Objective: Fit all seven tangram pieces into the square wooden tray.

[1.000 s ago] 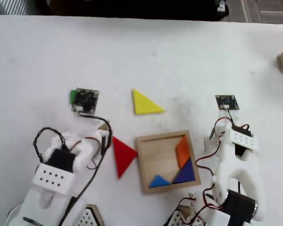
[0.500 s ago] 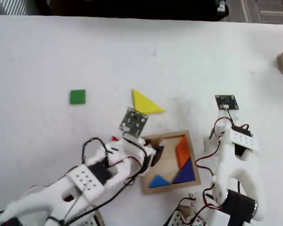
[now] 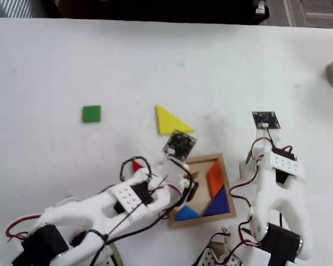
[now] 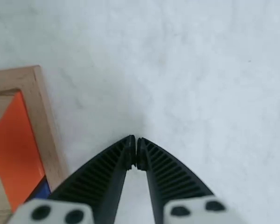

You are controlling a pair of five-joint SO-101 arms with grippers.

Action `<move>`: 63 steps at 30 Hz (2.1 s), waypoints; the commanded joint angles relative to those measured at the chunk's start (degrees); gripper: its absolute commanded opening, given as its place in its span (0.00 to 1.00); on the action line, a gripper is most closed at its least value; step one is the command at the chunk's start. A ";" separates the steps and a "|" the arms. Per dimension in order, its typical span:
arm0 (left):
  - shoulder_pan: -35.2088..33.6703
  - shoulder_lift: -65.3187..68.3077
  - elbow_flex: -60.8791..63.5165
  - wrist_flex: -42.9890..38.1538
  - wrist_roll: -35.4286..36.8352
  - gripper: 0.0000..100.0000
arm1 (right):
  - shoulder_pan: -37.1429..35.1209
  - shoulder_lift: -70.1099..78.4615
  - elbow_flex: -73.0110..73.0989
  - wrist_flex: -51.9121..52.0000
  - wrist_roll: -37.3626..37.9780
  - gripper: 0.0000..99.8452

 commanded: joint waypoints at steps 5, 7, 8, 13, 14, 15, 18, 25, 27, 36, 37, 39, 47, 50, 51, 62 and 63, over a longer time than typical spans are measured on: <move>2.33 -7.96 -2.73 10.73 5.01 0.37 | -0.40 -2.07 0.00 -0.57 0.44 0.02; 2.15 -8.22 -2.55 12.31 8.18 0.44 | -0.40 -2.07 0.00 -0.57 0.44 0.02; 2.07 -8.22 -2.55 12.40 9.05 0.46 | -0.40 -2.07 0.00 -0.57 0.44 0.02; -0.48 -8.40 -2.73 12.57 9.93 0.42 | -0.31 -2.07 0.00 -0.57 0.44 0.02; -1.54 -8.48 -2.81 12.75 9.93 0.39 | -0.31 -2.07 0.00 -0.57 0.44 0.02; -2.68 -8.48 -2.81 12.84 9.76 0.36 | -0.31 -2.07 0.00 -0.57 0.44 0.02; -6.64 -8.48 -2.99 13.01 9.58 0.21 | -0.31 -2.07 0.00 -0.57 0.44 0.02; -6.73 -8.31 -4.04 13.27 3.34 0.06 | -0.31 -2.07 0.00 -0.48 0.44 0.02; -4.62 -8.13 -3.87 13.27 2.29 0.02 | -0.31 -2.07 0.00 -0.48 0.44 0.02; 4.26 -8.04 -0.44 12.84 4.04 0.02 | -0.31 -2.15 0.00 -0.40 0.44 0.02; 4.44 -8.04 -0.44 12.84 4.04 0.02 | -0.31 -2.15 0.00 -0.40 0.44 0.02; 4.35 -8.04 -0.70 12.75 4.04 0.02 | -0.31 -2.15 0.00 -0.40 0.44 0.02; 4.18 -1.98 -3.08 10.90 8.53 0.02 | -0.31 -2.15 0.00 -0.40 0.44 0.02; 4.18 2.07 -6.33 12.75 8.53 0.02 | -0.31 -2.15 0.00 -0.40 0.44 0.02; 4.18 3.21 -7.47 13.36 8.53 0.02 | -0.31 -2.15 0.00 -0.40 0.44 0.02; 10.07 6.37 -11.60 11.25 8.53 0.02 | -0.31 -2.07 0.00 -0.57 0.44 0.02; 10.51 6.37 -12.13 11.16 8.53 0.02 | -0.31 -2.07 0.00 -0.57 0.44 0.02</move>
